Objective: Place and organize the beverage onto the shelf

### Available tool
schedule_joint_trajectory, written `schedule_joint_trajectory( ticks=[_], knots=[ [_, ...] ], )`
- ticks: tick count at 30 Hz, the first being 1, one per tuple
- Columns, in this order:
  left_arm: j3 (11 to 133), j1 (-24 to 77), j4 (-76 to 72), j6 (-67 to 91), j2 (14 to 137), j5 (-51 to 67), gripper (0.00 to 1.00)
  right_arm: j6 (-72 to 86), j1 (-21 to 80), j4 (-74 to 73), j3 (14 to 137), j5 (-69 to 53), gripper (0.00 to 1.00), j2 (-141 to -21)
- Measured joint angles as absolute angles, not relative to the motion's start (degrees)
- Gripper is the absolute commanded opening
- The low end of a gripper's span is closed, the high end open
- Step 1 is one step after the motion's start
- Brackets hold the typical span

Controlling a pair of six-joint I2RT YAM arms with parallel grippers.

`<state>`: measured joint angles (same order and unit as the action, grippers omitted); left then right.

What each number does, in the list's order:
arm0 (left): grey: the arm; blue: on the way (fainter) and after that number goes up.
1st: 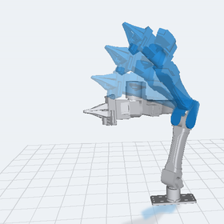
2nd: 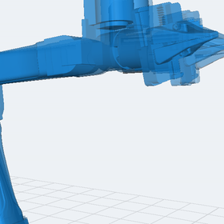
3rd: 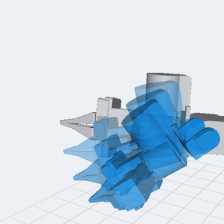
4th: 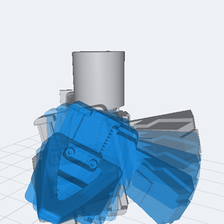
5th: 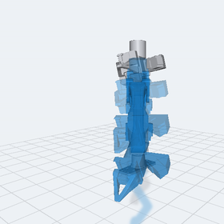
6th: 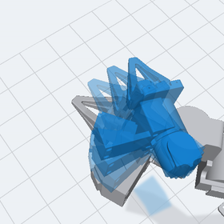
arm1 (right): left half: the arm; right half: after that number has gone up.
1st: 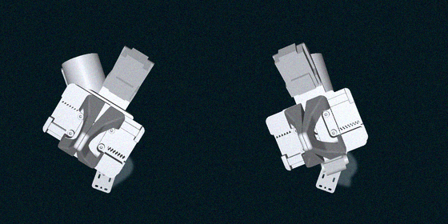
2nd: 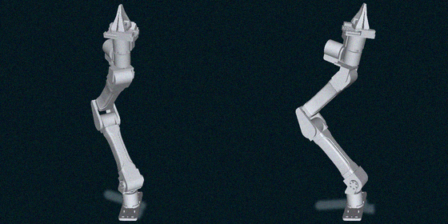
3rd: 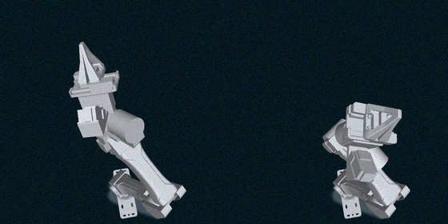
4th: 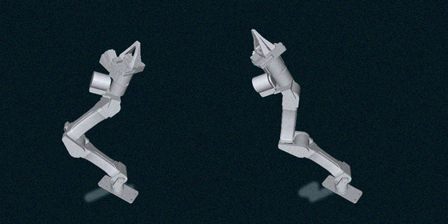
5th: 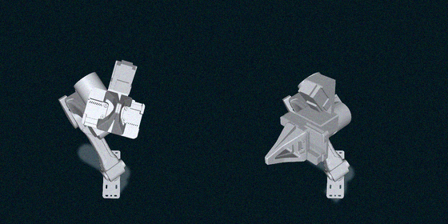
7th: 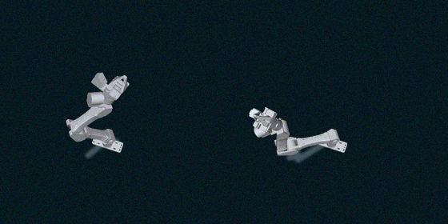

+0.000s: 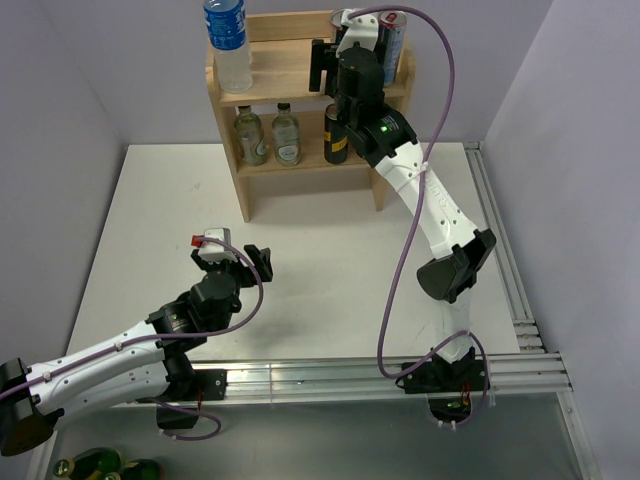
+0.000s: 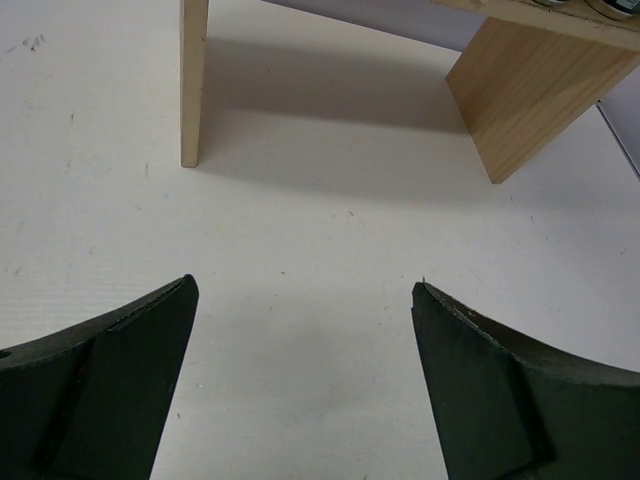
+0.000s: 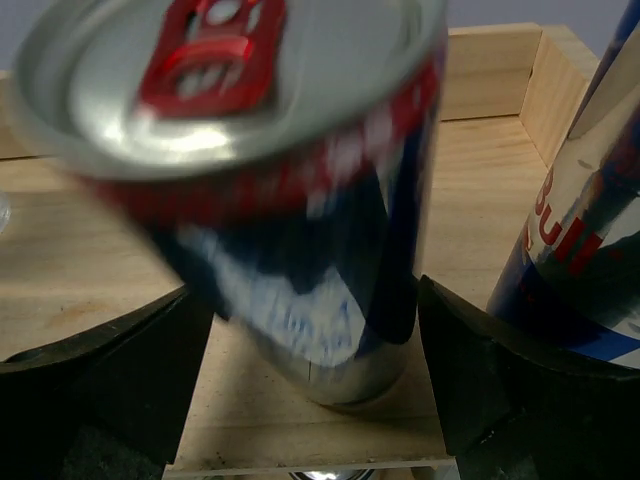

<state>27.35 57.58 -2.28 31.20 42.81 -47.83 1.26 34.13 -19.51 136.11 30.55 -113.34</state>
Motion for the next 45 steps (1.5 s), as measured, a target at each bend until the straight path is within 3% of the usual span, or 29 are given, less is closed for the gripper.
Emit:
schedule_joint_trajectory(
  ticks=[21,45],
  knots=[
    [27.35,57.58,-2.26,31.2,42.52,-47.83,0.95,2.15,34.09,-19.33,134.85,30.55,0.88,-113.36],
    [27.35,57.58,-2.24,31.22,42.52,-47.83,0.95,6.72,34.89,-14.04,113.06,31.27,0.88,-98.17]
  ],
)
